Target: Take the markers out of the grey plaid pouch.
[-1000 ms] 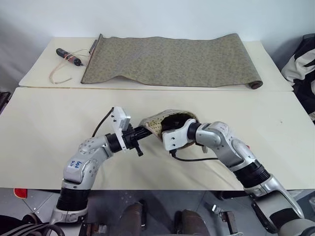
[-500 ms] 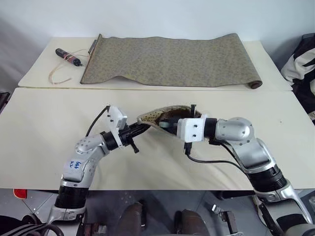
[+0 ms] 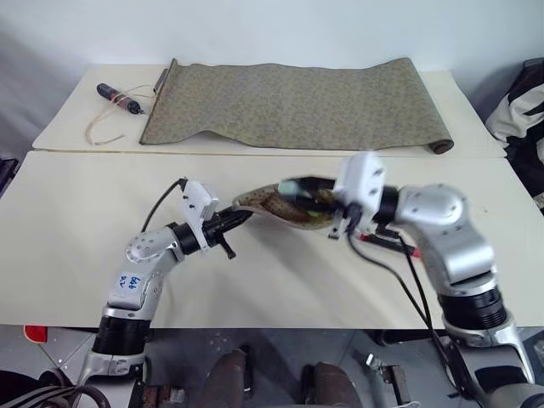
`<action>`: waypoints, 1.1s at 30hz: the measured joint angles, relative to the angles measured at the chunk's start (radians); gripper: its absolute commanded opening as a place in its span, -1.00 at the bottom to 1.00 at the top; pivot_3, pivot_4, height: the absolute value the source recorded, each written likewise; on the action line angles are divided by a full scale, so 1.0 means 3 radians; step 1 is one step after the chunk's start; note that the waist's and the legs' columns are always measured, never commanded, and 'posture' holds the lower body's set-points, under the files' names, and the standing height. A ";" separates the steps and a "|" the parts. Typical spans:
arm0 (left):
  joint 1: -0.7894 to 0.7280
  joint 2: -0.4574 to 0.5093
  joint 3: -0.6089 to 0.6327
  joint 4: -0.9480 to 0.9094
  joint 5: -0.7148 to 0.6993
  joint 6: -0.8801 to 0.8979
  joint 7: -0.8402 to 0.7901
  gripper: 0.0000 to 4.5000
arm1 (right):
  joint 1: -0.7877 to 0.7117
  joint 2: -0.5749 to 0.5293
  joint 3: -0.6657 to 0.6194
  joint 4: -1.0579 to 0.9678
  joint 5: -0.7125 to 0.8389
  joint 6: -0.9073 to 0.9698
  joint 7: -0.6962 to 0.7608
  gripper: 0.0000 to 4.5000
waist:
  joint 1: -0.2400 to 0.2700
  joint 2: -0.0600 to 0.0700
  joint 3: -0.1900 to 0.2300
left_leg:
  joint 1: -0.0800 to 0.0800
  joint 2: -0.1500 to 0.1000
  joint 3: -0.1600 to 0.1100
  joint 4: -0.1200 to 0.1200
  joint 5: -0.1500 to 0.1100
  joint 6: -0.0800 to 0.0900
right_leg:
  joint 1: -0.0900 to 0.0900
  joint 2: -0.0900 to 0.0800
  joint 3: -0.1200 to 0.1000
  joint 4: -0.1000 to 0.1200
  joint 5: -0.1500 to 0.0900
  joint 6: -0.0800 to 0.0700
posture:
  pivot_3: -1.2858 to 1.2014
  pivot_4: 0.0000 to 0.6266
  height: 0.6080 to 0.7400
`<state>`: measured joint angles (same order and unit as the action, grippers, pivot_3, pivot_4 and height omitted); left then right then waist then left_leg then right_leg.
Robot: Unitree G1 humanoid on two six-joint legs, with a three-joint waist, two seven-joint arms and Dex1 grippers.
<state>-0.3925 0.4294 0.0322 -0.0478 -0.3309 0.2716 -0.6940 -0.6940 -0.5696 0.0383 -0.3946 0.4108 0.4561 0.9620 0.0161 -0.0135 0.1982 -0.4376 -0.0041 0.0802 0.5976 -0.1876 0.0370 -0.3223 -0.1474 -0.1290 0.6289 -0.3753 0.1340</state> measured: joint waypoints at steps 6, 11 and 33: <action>0.0011 0.0059 0.0091 0.0196 0.0120 -0.0284 0.0051 -1.00 | -0.0057 -0.0704 -0.0111 0.0064 0.0069 0.0472 0.0074 -0.80 | 0.0027 -0.0002 -0.0001 | -0.0002 -0.0002 0.0002 0.0001 -0.0003 0.0003 | -0.0001 -0.0004 -0.0001 -0.0003 0.0000 0.0001 | 0.03 -0.52 1.00; 0.0067 0.0056 0.0113 0.0193 0.0121 -0.0336 0.0046 -1.00 | 0.0291 -0.1412 0.0492 0.1019 -0.1291 -0.0495 -0.0129 -0.80 | 0.0028 -0.0005 -0.0003 | -0.0001 -0.0003 0.0010 0.0000 -0.0004 0.0004 | -0.0003 -0.0006 0.0003 -0.0004 0.0001 0.0002 | 0.03 -0.52 1.00; 0.0087 0.0263 0.0128 0.0193 0.0322 -0.0723 -0.0001 -1.00 | 0.0372 -0.0371 0.0203 0.1387 -0.1182 -0.0759 -0.0493 0.80 | -0.0053 -0.0003 -0.0002 | 0.0001 0.0003 0.0012 0.0000 0.0000 0.0002 | -0.0002 -0.0001 0.0003 -0.0001 0.0001 0.0001 | 0.03 -0.52 1.00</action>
<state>-0.3665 0.5083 0.0706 0.0102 -0.2344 0.0546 -0.6942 -0.5823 -0.6810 0.0991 0.0215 0.0564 0.2285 0.8142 0.0000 -0.0144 0.1975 -0.4373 -0.0031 0.0840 0.5975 -0.1875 0.0375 -0.3228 -0.1477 -0.1280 0.6287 -0.3751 0.1344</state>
